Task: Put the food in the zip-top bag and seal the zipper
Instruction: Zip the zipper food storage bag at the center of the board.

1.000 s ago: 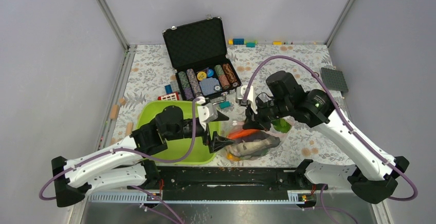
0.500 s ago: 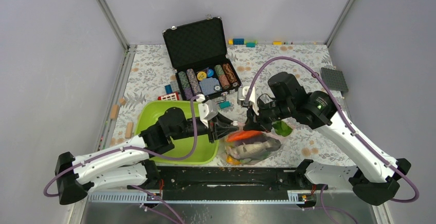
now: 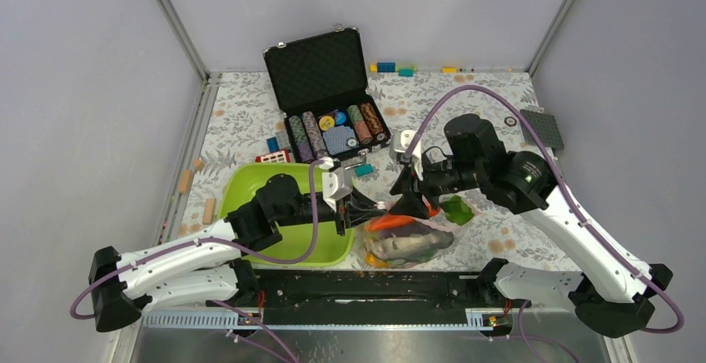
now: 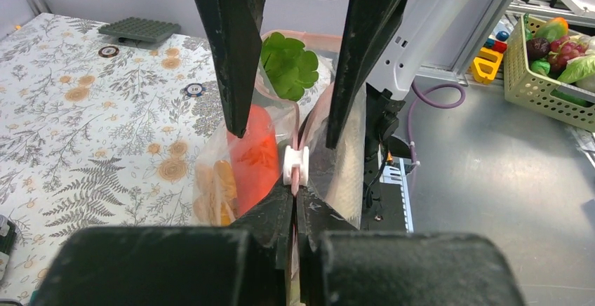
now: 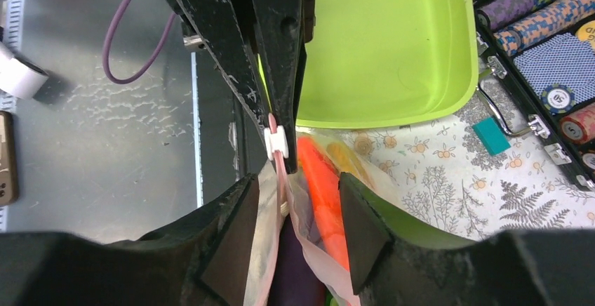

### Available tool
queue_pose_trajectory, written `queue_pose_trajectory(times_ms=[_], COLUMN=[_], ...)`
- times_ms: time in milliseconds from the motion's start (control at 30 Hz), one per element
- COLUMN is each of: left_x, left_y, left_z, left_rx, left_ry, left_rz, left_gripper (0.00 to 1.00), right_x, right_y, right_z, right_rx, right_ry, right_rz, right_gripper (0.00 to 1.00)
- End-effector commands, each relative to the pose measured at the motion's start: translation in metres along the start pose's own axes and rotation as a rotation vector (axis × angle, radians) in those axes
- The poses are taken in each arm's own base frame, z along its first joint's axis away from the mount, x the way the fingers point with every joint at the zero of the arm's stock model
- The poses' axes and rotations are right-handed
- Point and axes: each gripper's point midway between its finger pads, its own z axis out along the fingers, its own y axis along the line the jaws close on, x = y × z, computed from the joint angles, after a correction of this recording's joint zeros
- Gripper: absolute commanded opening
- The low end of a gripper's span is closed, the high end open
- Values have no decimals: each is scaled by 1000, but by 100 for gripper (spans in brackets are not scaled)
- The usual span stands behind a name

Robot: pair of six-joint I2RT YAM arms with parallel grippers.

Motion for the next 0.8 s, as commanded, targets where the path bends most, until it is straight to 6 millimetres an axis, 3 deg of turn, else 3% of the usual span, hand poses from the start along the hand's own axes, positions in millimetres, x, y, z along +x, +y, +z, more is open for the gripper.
queue_pose_trajectory(times_ms=[0,233,333,600,767], left_x=[-12,-14,-14,-19,-16], left_y=[-6,-6,-6,-1,17], left_z=[-2,-2,-2,-4,-13], left_rx=[33,33,35,-8,-137], left_ry=[-34,-29,-29,-42,-67], left_rz=[47,53,57,19,-31], left_gripper=[0,0,0,0,0], right_x=[-24,-30,-28,-15,9], right_y=[9,4,2,2,-7], right_z=[3,13,17,16,11], right_rx=[-50,-47,-44,-26,46], right_ry=[-53,-40,-24,29,106], right_rz=[-2,17,23,41,47], right_gripper=[55,54,50,3,0])
